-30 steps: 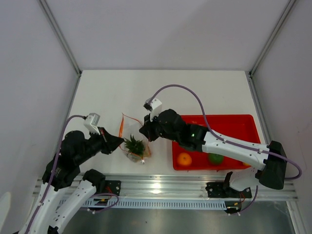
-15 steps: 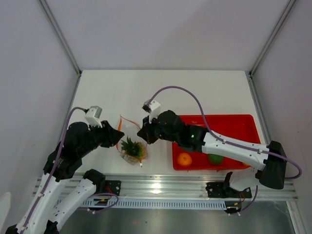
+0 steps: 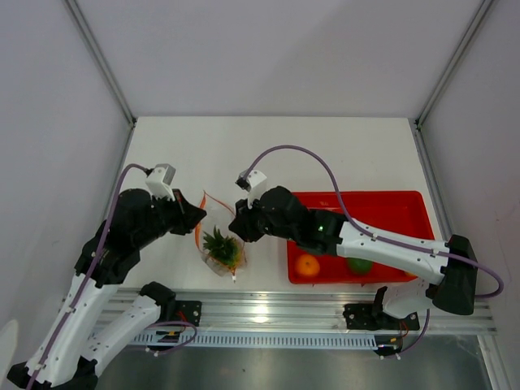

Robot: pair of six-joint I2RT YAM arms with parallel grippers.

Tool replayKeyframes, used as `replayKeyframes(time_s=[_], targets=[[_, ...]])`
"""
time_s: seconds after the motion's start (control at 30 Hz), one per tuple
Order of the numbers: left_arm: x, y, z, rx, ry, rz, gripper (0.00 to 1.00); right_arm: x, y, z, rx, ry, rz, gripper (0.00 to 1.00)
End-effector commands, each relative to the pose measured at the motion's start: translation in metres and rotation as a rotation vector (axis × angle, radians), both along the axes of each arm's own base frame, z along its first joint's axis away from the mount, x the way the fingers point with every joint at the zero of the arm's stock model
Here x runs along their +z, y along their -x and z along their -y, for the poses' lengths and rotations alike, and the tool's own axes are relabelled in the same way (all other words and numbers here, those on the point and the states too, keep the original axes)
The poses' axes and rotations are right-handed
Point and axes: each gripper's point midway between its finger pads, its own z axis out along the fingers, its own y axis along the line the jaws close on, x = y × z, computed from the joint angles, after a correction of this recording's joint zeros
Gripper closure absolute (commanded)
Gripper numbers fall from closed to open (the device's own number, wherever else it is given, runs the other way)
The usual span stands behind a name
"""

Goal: Place the food in the zip-top bag and seal the zipper
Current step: Adjust the zipper on the food storage bag, then pick up the fake fruit from the bin.

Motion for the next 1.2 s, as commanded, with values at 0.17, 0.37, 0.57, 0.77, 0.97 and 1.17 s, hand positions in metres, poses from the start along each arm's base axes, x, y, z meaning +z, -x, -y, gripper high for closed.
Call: replayKeyframes(time_s=[0.17, 0.37, 0.57, 0.77, 0.97, 1.17], targets=[[0.046, 0.014, 0.011, -0.082, 0.113, 0.147, 0.99, 0.03, -0.007, 0.013, -0.054, -0.013, 0.044, 0.57], [0.054, 0.019, 0.009, -0.081, 0.129, 0.165, 0.99, 0.037, -0.012, 0.037, -0.146, 0.016, 0.038, 0.15], [0.052, 0.02, 0.01, -0.089, 0.13, 0.157, 0.99, 0.057, -0.002, 0.096, -0.242, -0.011, 0.035, 0.11], [0.051, 0.022, 0.01, -0.094, 0.127, 0.156, 0.99, 0.019, 0.015, 0.152, -0.289, 0.037, -0.039, 0.11], [0.048, 0.023, 0.013, -0.106, 0.138, 0.147, 1.0, -0.053, 0.03, 0.163, -0.312, 0.131, -0.188, 0.09], [0.047, 0.026, 0.015, -0.118, 0.153, 0.136, 0.99, -0.086, 0.023, 0.173, -0.418, 0.203, -0.227, 0.06]])
